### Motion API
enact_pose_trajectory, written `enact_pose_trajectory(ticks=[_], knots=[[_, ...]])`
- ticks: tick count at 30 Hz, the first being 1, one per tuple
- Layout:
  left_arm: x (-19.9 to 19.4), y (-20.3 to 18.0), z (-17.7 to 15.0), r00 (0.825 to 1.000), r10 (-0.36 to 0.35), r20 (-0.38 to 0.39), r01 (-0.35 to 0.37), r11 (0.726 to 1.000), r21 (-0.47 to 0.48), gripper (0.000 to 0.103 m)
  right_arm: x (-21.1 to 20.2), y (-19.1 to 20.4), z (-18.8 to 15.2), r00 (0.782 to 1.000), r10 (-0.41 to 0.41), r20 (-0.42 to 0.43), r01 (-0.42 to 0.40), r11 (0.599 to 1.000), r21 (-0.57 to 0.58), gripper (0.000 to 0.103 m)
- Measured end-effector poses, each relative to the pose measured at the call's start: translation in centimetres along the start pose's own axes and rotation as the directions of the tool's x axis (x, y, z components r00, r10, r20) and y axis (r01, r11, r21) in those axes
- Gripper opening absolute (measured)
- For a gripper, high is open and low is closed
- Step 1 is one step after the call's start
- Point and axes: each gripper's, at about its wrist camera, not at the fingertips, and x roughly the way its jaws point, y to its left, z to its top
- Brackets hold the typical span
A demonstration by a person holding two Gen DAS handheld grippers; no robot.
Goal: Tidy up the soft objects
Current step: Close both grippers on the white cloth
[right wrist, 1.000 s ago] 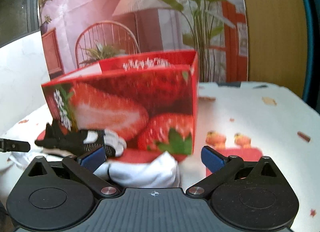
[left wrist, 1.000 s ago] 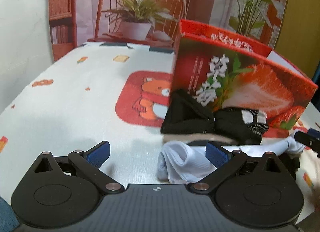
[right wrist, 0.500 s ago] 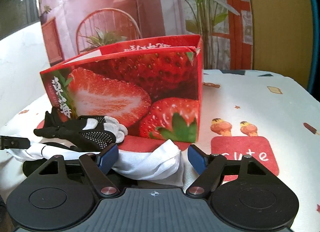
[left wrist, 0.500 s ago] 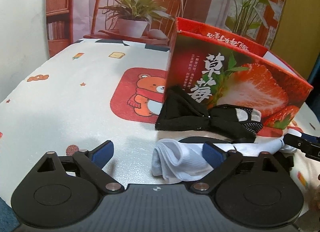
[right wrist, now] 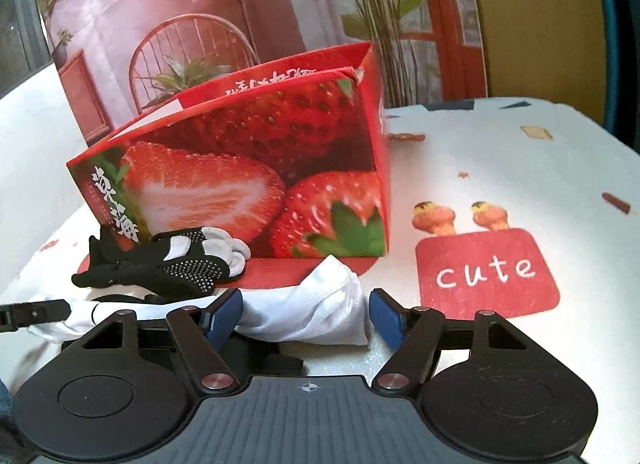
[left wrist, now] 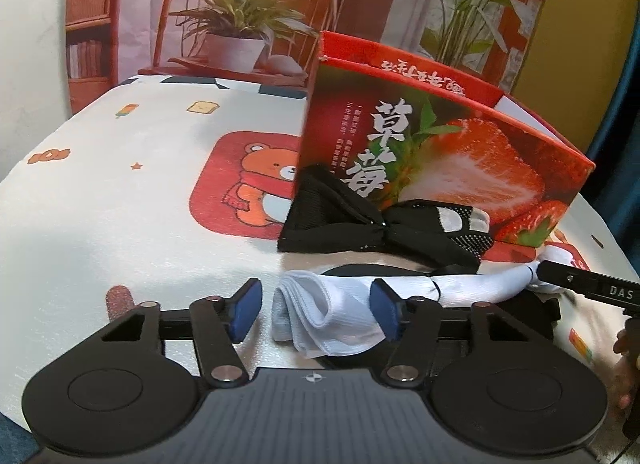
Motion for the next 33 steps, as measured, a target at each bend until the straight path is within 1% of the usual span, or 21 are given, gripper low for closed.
enact_pose_trajectory(ticks=[2, 4, 7, 11, 12, 14, 17, 19, 22, 24, 26, 27, 30, 33], knots=[[0.0, -0.2, -0.1, 1.000, -0.004, -0.005, 0.004, 1.000, 0.012, 0.056, 0.1, 0.2, -0.2, 1.000, 0.003, -0.002, -0.003, 1.000, -0.010, 0.065], [0.1, -0.3, -0.2, 1.000, -0.002, -0.008, 0.002, 1.000, 0.026, 0.056, 0.3, 0.3, -0.3, 1.000, 0.002, -0.004, -0.002, 1.000, -0.020, 0.065], [0.0, -0.4, -0.3, 1.000, -0.002, -0.005, 0.002, 0.999, 0.038, 0.055, 0.6, -0.1, -0.5, 1.000, 0.015, -0.006, -0.015, 1.000, 0.000, 0.065], [-0.1, -0.7, -0.4, 1.000, 0.025, 0.011, -0.025, 0.997, 0.074, 0.039, 0.6, -0.1, -0.5, 1.000, 0.020, 0.004, -0.020, 1.000, 0.004, 0.065], [-0.1, -0.6, -0.4, 1.000, 0.022, 0.012, -0.023, 0.997, 0.074, 0.034, 0.5, -0.2, -0.5, 1.000, 0.023, 0.011, -0.023, 1.000, 0.009, 0.065], [-0.2, -0.4, -0.4, 1.000, 0.019, 0.015, -0.020, 0.997, 0.072, 0.026, 0.3, -0.5, -0.5, 0.999, 0.030, 0.027, -0.031, 0.999, 0.027, 0.065], [-0.1, -0.2, -0.4, 1.000, 0.011, 0.012, -0.012, 0.997, 0.071, 0.024, 0.2, -1.1, -0.3, 0.998, 0.042, 0.044, -0.045, 0.996, 0.071, 0.065], [0.0, -0.2, -0.4, 1.000, 0.005, 0.010, -0.006, 0.997, 0.074, 0.021, 0.3, -1.6, -0.2, 0.998, 0.053, 0.042, -0.057, 0.993, 0.104, 0.060], [0.0, -0.1, -0.5, 1.000, 0.007, 0.009, -0.008, 0.998, 0.069, 0.020, 0.6, -1.8, -0.4, 0.999, 0.039, 0.038, -0.043, 0.993, 0.109, 0.049], [0.1, 0.1, -0.4, 1.000, 0.004, 0.009, -0.005, 0.999, 0.053, 0.019, 0.6, -1.7, -0.4, 0.999, 0.016, 0.031, -0.019, 0.995, 0.103, 0.032], [0.1, 0.3, -0.3, 1.000, 0.008, 0.010, -0.008, 0.999, 0.043, 0.018, 0.6, -1.7, -0.5, 1.000, 0.011, 0.026, -0.014, 0.995, 0.099, 0.028], [0.0, 0.4, -0.3, 1.000, 0.007, 0.010, -0.007, 0.999, 0.039, 0.017, 0.6, -1.6, -0.5, 1.000, 0.011, 0.024, -0.013, 0.996, 0.092, 0.024], [-0.2, 0.4, -0.2, 1.000, 0.007, 0.015, -0.008, 0.999, 0.038, 0.016, 0.4, -1.0, -0.4, 1.000, -0.011, 0.029, 0.010, 0.999, 0.047, 0.017], [-0.6, 0.4, -0.1, 1.000, 0.006, 0.028, -0.006, 1.000, 0.030, 0.014, -0.3, -0.6, -0.1, 0.999, -0.012, 0.049, 0.011, 1.000, 0.027, 0.014]])
